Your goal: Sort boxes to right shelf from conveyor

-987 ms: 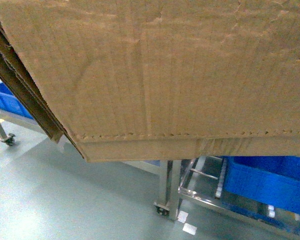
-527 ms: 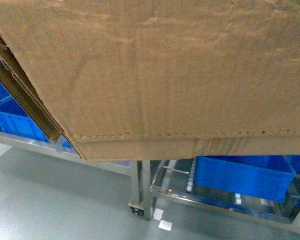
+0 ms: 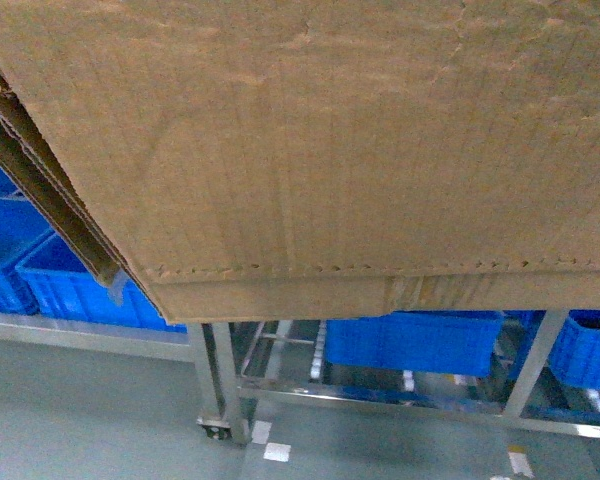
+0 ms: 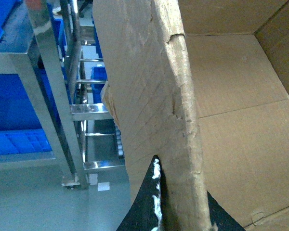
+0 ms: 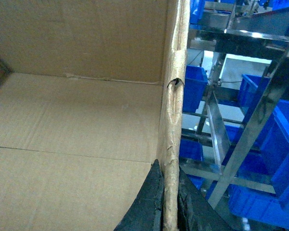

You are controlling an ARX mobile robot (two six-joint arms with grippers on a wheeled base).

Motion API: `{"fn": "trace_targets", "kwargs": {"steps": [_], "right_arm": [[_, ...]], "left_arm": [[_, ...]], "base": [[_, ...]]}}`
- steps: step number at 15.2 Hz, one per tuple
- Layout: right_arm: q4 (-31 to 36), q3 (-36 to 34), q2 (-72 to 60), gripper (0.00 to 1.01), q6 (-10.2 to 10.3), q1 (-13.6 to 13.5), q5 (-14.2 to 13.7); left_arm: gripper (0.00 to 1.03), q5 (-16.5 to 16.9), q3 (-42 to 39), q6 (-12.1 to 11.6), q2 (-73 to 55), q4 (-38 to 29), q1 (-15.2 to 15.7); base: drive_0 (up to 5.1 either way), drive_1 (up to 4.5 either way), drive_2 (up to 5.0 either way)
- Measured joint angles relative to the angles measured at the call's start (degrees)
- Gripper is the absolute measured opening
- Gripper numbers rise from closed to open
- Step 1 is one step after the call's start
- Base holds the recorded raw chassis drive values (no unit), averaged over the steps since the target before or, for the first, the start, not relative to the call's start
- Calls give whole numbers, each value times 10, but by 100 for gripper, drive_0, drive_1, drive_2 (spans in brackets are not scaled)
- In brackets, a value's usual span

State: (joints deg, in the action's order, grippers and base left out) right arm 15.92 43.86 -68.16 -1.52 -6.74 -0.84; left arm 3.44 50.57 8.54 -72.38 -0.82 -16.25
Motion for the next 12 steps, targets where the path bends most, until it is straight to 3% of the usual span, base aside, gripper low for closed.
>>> {"fn": "trace_targets", "kwargs": {"steps": [12], "right_arm": [[0,0,0,3,0,0,0]], "left_arm": [[4,0,0,0,0,0,0]], "base": [[-8,-8,-8]]}}
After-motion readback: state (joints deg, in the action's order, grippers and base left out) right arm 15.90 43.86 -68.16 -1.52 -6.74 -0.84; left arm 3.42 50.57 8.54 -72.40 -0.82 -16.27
